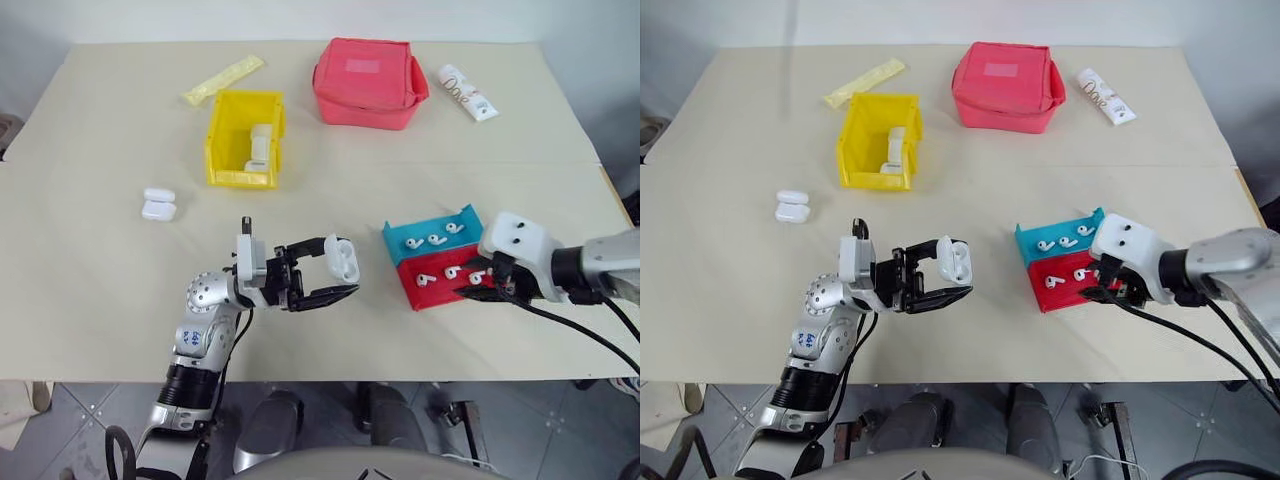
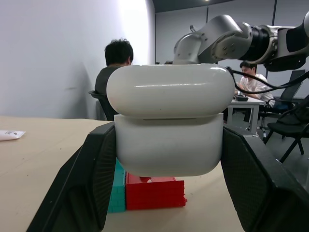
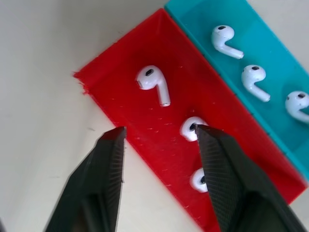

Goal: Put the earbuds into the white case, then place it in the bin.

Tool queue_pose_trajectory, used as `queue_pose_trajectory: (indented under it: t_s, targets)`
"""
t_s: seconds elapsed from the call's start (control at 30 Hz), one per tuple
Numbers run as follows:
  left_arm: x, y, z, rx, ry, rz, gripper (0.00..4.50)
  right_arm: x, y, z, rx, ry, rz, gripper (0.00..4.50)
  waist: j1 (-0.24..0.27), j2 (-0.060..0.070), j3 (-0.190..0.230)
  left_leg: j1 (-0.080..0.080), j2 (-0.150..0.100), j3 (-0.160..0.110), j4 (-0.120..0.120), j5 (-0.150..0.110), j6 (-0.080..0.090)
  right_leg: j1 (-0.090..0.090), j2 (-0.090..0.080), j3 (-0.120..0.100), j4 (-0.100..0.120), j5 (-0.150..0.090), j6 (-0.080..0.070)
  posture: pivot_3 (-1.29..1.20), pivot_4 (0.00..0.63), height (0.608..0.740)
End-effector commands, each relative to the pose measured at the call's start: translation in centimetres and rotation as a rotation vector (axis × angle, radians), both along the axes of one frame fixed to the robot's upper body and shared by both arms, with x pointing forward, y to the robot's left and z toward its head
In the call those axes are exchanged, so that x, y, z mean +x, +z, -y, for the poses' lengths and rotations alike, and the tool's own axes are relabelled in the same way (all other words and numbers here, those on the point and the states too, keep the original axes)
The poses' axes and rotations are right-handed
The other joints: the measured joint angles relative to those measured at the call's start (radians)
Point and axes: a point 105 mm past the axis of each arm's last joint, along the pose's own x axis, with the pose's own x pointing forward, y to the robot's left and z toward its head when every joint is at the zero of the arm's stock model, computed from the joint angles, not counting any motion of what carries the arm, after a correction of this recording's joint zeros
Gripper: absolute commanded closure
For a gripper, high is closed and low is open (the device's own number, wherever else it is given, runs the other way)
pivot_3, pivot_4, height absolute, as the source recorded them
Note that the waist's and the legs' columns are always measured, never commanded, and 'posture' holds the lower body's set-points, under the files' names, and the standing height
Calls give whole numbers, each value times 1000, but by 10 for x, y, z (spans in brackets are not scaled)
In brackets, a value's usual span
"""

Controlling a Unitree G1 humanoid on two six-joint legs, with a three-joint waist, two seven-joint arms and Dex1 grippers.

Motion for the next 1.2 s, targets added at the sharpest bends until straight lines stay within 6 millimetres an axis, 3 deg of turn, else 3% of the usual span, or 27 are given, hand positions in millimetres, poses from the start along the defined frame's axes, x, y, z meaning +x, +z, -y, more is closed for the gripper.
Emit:
queue_pose_trajectory:
  t_s: [0.03,0.47,1.2]
  targets:
    - [-7,10,2,-25,1,54,1711,8,1,0,-34,55,22,3001,0,0,0,0,0,0,0,0,0,0,0,0,0,0,0,0,150,740]
    - [-12,9,2,-32,21,50,1711,27,-9,-5,-175,249,44,3001,-16,1,0,0,0,0,0,0,0,-1,0,0,0,0,0,0,150,740]
    - [-16,11,-1,-34,54,49,1711,38,-16,-3,-241,347,53,3001,-18,1,0,0,0,0,0,0,-1,-1,0,0,0,0,0,0,150,740]
